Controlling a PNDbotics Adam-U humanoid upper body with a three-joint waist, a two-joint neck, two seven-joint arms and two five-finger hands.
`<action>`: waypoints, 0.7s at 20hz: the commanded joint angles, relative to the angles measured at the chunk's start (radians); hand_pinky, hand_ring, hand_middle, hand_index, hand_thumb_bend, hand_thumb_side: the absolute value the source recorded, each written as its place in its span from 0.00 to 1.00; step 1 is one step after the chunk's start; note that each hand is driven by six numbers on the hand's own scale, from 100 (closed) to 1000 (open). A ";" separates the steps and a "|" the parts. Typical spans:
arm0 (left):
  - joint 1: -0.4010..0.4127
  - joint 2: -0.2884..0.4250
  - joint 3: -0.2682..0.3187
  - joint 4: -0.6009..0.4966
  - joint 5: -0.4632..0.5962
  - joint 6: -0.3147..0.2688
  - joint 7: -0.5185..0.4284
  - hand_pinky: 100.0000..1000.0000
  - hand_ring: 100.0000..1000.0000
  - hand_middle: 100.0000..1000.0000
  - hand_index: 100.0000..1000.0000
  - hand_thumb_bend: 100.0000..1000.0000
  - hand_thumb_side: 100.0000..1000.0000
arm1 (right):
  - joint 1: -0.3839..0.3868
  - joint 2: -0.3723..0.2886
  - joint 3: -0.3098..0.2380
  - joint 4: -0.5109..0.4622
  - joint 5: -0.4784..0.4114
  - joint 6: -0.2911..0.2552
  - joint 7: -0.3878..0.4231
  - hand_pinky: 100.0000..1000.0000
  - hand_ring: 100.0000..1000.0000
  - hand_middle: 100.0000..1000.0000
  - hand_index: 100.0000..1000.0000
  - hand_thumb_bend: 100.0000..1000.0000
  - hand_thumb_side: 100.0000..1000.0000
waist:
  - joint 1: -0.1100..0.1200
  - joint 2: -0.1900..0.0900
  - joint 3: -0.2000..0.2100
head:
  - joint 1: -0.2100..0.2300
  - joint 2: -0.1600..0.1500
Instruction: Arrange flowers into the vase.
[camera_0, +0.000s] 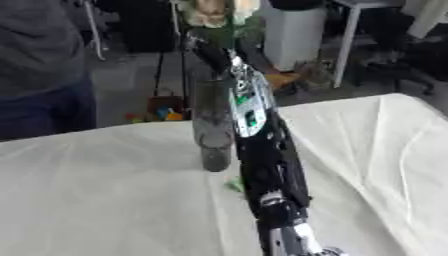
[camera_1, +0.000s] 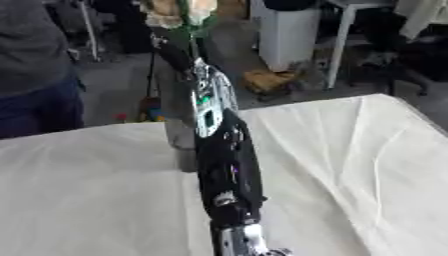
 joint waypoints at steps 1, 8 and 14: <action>-0.003 0.006 0.006 -0.018 0.000 0.000 0.000 0.59 0.48 0.38 0.66 0.70 0.70 | -0.024 -0.019 0.001 -0.016 0.008 -0.001 0.002 0.85 0.84 0.60 0.85 0.31 0.91 | 0.000 -0.016 -0.001 | -0.004 -0.010; -0.004 0.007 0.007 -0.018 -0.001 0.005 0.002 0.59 0.48 0.38 0.66 0.70 0.70 | -0.035 -0.020 0.005 -0.010 0.010 -0.005 0.005 0.85 0.84 0.60 0.85 0.31 0.90 | -0.006 -0.020 -0.007 | -0.004 -0.009; -0.006 0.009 0.007 -0.018 0.002 0.009 0.005 0.59 0.48 0.38 0.66 0.70 0.70 | -0.042 -0.024 0.004 -0.002 0.013 -0.005 0.008 0.85 0.84 0.60 0.85 0.30 0.89 | -0.010 -0.025 -0.012 | -0.003 -0.010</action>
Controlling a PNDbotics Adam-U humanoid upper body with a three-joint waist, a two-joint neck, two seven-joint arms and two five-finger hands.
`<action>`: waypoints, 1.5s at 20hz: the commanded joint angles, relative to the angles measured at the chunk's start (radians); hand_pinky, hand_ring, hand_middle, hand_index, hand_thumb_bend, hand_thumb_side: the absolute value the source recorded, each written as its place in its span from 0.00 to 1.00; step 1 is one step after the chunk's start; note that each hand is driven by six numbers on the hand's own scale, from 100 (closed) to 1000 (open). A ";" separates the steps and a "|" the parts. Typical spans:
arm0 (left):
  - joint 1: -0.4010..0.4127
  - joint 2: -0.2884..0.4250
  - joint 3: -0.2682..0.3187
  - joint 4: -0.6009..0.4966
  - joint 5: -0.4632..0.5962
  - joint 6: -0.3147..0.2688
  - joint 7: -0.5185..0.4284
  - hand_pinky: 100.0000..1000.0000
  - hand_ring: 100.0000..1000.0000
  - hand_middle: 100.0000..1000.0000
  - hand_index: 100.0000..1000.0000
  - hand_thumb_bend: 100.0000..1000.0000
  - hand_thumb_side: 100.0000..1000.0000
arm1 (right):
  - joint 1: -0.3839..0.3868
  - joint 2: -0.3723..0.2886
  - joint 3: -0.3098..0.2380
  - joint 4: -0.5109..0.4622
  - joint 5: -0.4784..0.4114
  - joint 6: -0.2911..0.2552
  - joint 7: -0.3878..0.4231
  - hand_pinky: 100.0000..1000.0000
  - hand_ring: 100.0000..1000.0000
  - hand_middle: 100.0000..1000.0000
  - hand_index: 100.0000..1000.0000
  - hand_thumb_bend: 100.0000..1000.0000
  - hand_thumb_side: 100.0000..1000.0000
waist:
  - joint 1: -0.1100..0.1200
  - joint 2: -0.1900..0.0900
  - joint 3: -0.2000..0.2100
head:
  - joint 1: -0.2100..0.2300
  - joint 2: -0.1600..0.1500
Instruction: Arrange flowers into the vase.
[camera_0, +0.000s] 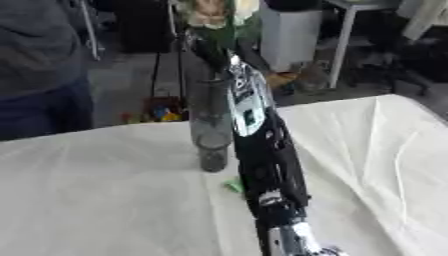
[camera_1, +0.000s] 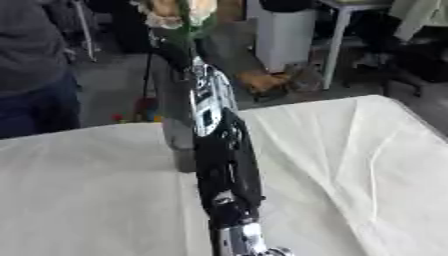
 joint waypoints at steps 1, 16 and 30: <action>-0.006 0.010 0.008 -0.018 0.003 0.003 0.001 0.59 0.48 0.38 0.66 0.70 0.70 | -0.033 -0.023 0.004 -0.006 0.009 -0.002 0.004 0.85 0.84 0.60 0.85 0.30 0.89 | 0.002 -0.018 0.000 | 0.000 -0.010; -0.005 0.017 0.008 -0.018 0.004 0.014 0.006 0.59 0.48 0.38 0.66 0.71 0.70 | -0.043 -0.029 0.023 0.024 -0.011 -0.021 -0.004 0.83 0.82 0.54 0.56 0.00 0.68 | -0.011 -0.033 -0.024 | 0.001 -0.004; 0.001 0.026 0.010 -0.016 0.012 0.025 0.014 0.59 0.48 0.39 0.66 0.71 0.70 | -0.055 -0.033 0.054 0.053 -0.073 -0.032 -0.056 0.83 0.81 0.53 0.51 0.00 0.65 | -0.021 -0.056 -0.044 | -0.002 0.010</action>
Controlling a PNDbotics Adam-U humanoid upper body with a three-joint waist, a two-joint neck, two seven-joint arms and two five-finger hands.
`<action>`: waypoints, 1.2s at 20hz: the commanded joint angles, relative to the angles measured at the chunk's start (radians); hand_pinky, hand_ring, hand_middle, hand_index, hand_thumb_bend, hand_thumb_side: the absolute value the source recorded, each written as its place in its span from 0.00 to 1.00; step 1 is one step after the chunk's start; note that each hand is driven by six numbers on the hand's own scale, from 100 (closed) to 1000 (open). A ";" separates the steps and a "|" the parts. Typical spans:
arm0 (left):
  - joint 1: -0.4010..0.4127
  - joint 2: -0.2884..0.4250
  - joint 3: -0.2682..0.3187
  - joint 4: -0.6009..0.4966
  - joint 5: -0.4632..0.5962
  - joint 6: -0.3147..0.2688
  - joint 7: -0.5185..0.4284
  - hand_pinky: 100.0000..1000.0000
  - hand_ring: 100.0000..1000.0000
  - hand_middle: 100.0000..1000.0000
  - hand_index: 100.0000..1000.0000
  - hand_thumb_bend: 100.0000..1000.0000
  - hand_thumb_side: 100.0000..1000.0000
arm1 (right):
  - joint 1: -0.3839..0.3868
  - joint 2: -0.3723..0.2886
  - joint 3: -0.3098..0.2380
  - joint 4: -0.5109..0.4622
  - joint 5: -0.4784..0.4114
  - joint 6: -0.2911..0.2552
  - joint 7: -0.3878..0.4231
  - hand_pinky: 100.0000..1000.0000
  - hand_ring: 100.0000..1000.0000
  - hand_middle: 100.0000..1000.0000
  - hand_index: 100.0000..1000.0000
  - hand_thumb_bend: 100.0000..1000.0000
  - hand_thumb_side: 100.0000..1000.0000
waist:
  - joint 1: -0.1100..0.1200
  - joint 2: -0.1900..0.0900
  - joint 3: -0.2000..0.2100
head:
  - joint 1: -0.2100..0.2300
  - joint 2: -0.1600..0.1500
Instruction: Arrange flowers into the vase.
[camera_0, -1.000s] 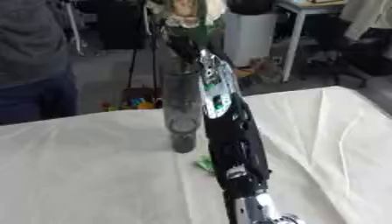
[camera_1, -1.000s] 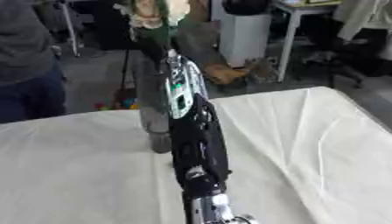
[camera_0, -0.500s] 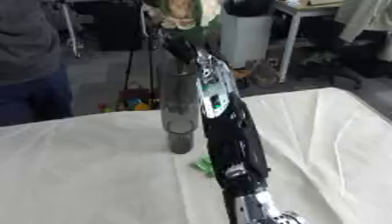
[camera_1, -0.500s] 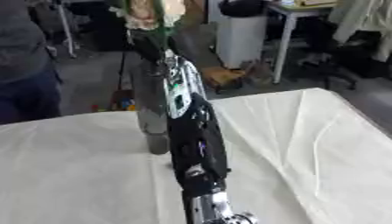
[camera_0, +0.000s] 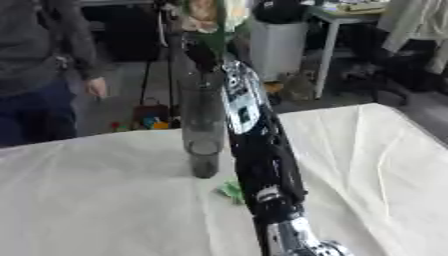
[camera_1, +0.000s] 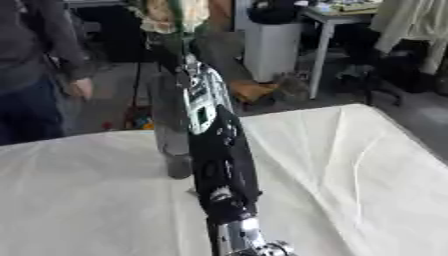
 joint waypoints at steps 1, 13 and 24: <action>-0.004 0.025 0.010 -0.016 0.005 0.004 0.002 0.59 0.48 0.39 0.66 0.71 0.70 | -0.036 -0.027 0.018 0.005 -0.024 -0.010 -0.003 0.83 0.82 0.53 0.51 0.00 0.65 | -0.001 -0.023 -0.004 | -0.001 0.008; 0.009 0.034 0.014 -0.007 0.006 0.009 0.008 0.59 0.48 0.39 0.66 0.71 0.70 | -0.023 -0.033 0.049 0.073 -0.090 -0.029 0.008 0.84 0.83 0.54 0.52 0.00 0.66 | -0.012 -0.050 -0.031 | 0.004 0.037; 0.021 0.042 0.019 0.007 0.003 0.013 0.013 0.59 0.48 0.39 0.66 0.71 0.70 | -0.023 -0.034 0.075 0.133 -0.156 -0.023 0.029 0.84 0.83 0.54 0.52 0.00 0.67 | -0.028 -0.074 -0.057 | 0.013 0.080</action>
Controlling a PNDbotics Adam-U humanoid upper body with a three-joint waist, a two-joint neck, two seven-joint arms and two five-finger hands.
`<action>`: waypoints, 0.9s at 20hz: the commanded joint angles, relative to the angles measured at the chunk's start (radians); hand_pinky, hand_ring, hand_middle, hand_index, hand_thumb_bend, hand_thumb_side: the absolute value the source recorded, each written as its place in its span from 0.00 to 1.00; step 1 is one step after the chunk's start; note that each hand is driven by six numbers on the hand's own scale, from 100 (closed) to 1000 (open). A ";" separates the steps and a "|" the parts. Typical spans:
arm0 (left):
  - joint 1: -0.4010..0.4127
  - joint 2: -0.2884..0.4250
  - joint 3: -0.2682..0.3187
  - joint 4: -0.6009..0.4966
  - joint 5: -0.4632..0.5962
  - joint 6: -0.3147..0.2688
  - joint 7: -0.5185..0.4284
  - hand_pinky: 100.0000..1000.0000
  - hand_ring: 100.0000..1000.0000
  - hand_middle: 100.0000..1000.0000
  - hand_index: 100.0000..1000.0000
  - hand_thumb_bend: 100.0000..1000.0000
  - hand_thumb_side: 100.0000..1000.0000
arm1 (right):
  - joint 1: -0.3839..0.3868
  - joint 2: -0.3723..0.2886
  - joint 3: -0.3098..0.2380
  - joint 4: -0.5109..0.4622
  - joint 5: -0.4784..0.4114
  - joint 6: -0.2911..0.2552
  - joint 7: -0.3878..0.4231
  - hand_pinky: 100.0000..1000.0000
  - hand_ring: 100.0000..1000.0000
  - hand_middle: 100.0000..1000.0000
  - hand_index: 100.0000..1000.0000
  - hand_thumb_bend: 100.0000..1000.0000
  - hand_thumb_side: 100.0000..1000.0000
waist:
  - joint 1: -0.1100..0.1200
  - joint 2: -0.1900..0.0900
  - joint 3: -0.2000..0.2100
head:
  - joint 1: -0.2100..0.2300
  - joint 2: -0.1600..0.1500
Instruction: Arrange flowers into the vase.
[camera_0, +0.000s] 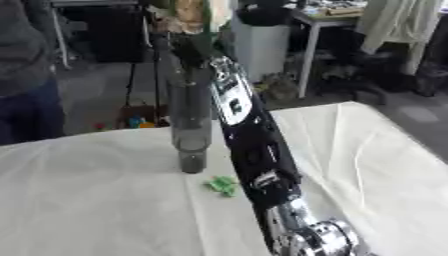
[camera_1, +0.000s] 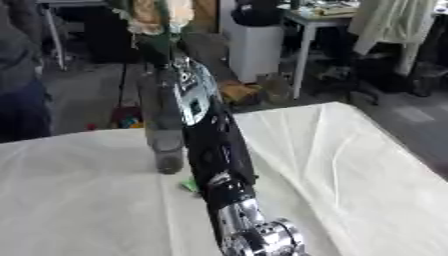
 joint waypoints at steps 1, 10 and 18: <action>-0.003 0.027 0.011 -0.005 0.001 0.004 0.003 0.59 0.48 0.39 0.66 0.72 0.70 | -0.025 -0.024 0.017 0.008 -0.020 -0.005 0.003 0.84 0.83 0.54 0.52 0.00 0.67 | 0.000 -0.021 -0.004 | 0.005 0.016; 0.007 0.032 0.013 0.003 0.000 0.007 0.005 0.59 0.48 0.39 0.66 0.72 0.70 | -0.006 -0.032 0.035 0.063 -0.035 -0.014 -0.007 0.84 0.83 0.54 0.52 0.00 0.67 | -0.011 -0.038 -0.018 | 0.008 0.038; 0.013 0.034 0.013 0.008 -0.001 0.008 0.005 0.59 0.48 0.39 0.66 0.72 0.70 | 0.012 -0.040 0.044 0.092 -0.049 -0.023 -0.016 0.84 0.83 0.54 0.55 0.00 0.67 | -0.015 -0.047 -0.028 | 0.009 0.047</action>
